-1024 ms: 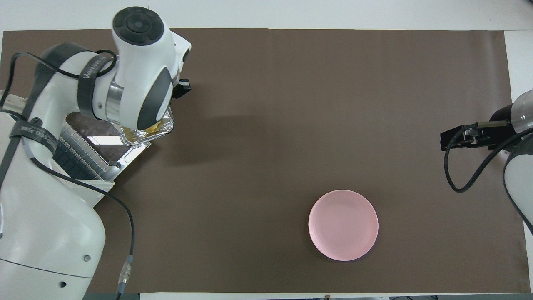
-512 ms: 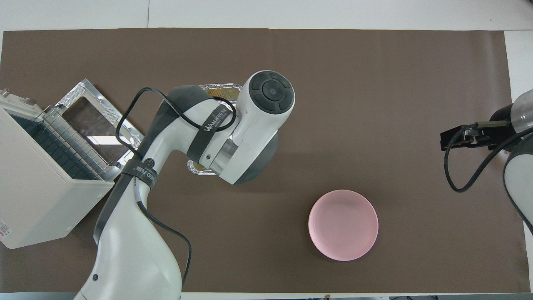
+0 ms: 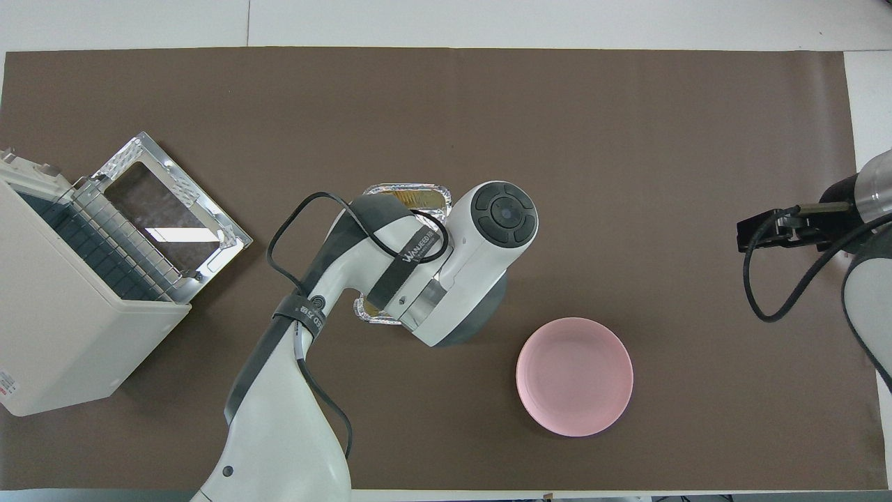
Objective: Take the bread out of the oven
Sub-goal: 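Pull the foil tray out of the oven with the left gripper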
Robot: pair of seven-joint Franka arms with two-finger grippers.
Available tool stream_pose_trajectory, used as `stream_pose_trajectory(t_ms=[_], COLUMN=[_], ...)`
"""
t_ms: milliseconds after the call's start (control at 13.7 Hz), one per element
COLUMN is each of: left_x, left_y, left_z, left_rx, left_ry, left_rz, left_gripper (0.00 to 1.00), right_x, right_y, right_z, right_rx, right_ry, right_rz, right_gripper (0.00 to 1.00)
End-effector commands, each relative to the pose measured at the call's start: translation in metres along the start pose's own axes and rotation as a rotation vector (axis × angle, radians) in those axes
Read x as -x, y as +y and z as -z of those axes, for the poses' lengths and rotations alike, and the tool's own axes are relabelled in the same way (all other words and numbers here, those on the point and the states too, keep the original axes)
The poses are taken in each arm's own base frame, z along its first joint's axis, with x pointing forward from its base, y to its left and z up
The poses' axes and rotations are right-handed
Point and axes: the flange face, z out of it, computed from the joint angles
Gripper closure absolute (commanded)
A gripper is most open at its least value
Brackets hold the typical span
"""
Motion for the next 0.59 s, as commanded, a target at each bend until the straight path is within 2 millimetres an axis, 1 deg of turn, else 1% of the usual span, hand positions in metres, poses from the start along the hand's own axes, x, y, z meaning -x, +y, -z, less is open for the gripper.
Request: stream_pose_trajectory(t_ms=[0, 146, 220, 293, 366, 439, 512], left_x=[0.008, 0.004, 0.003, 0.005, 0.005, 0.002, -0.003], left_y=[0.011, 0.008, 0.008, 0.011, 0.011, 0.009, 0.004], left_z=[-0.007, -0.006, -0.003, -0.003, 0.003, 0.008, 0.021], left_rx=[0.027, 0.033, 0.05, 0.051, 0.05, 0.052, 0.069], left_ry=[0.028, 0.033, 0.032, 0.029, 0.031, 0.037, 0.055], left_rz=[0.051, 0.062, 0.075, 0.086, 0.101, 0.104, 0.114], left_gripper=[1.0, 0.99, 0.67, 0.39, 0.0, 0.0, 0.0], right_x=[0.002, 0.003, 0.002, 0.0, -0.002, -0.002, -0.005], right_y=[0.003, 0.001, -0.002, -0.007, -0.013, -0.025, -0.035], right_z=[0.002, 0.002, 0.002, 0.001, -0.002, -0.005, -0.008], right_rx=[0.014, 0.004, 0.001, 0.0, -0.002, -0.007, -0.011], right_ry=[-0.008, -0.016, -0.004, 0.01, 0.024, 0.034, 0.032], right_rz=[0.015, 0.051, 0.074, 0.082, 0.09, 0.105, 0.112], right_gripper=[0.0, 0.0, 0.0, 0.0, 0.0, 0.0, 0.0])
